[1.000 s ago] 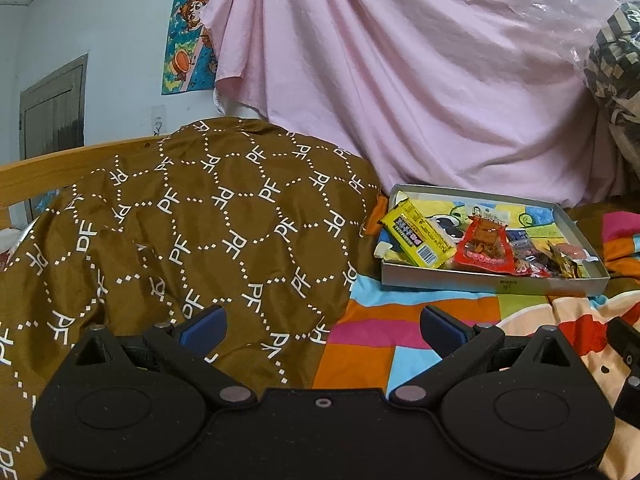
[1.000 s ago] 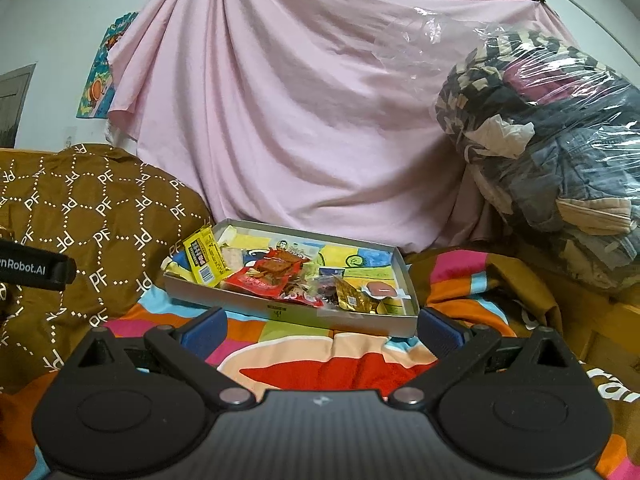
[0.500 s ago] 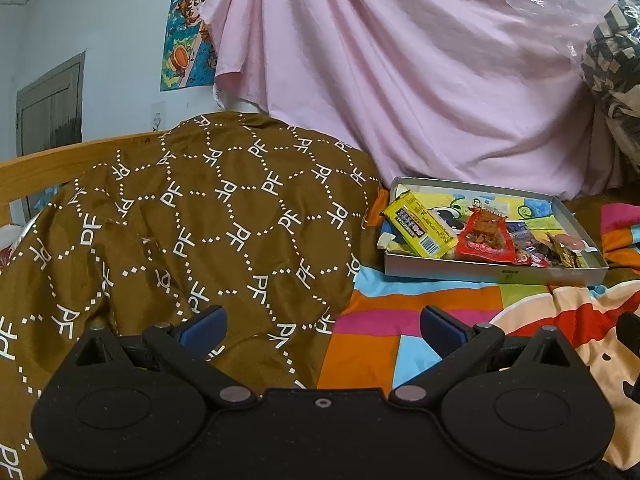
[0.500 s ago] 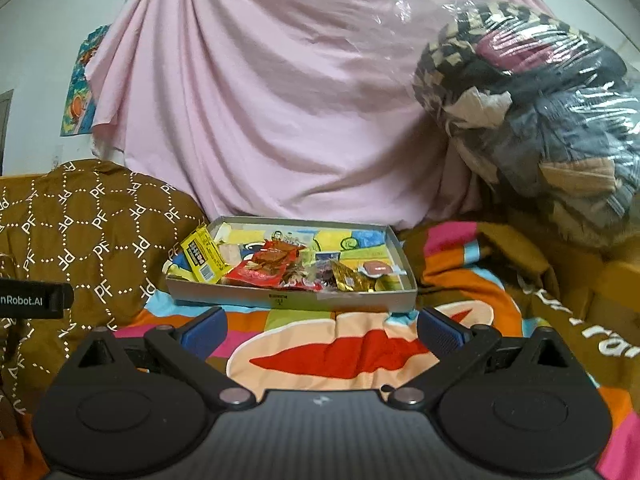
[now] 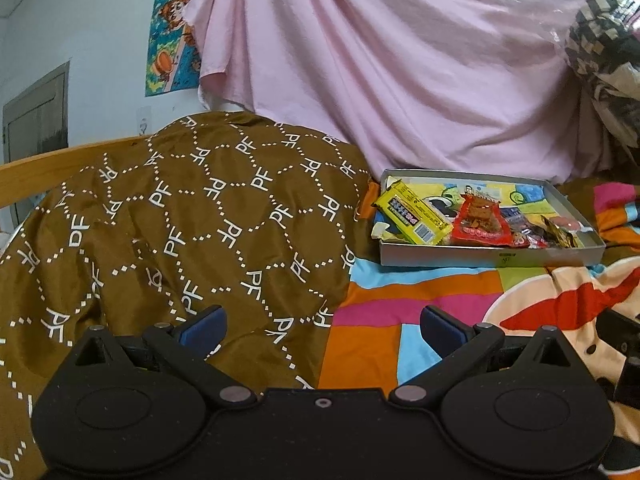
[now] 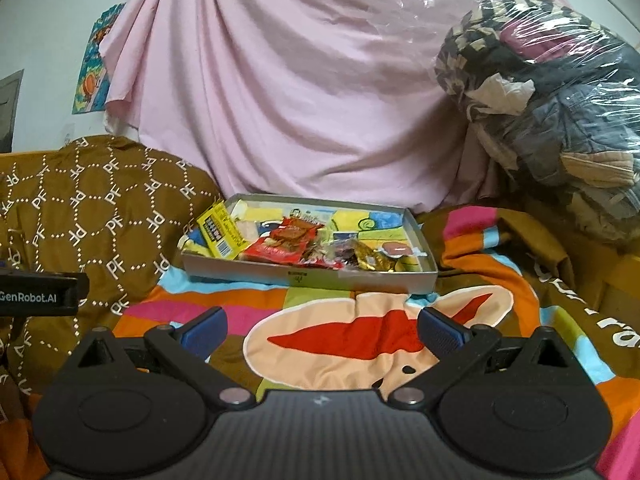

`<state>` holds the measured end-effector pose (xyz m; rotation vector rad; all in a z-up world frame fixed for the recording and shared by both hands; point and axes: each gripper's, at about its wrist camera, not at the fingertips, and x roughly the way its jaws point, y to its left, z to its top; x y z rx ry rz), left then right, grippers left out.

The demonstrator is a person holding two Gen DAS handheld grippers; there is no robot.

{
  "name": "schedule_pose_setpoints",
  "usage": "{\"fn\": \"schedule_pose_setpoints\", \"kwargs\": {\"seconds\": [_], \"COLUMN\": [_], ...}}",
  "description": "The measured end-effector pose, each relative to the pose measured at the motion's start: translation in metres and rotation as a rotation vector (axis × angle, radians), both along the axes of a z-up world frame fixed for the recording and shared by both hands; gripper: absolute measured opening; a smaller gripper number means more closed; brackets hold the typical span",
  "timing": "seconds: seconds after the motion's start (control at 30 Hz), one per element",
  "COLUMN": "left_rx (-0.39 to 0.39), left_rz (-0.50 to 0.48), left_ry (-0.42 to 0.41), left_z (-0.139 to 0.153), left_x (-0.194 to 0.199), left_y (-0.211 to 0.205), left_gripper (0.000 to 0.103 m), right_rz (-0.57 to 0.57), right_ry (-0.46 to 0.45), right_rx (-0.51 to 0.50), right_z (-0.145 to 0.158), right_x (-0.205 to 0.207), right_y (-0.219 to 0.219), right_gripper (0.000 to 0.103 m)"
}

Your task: Organize snacks

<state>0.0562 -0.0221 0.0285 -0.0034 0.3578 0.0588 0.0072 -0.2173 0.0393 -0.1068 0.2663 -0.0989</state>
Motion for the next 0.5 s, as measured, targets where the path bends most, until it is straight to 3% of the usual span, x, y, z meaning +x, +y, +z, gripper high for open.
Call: {"fn": "schedule_pose_setpoints", "kwargs": {"seconds": [0.5], "left_rx": [0.008], "left_rz": [-0.025], "left_ry": [0.016], "left_z": [-0.01], "left_x": [0.005], "left_y": [0.009], "left_gripper": [0.102], "right_rz": [-0.01], "right_ry": [0.079], "right_rx": [0.039], "right_z": [-0.008], "right_x": [0.011], "right_y": [-0.002], "right_gripper": [0.103]}}
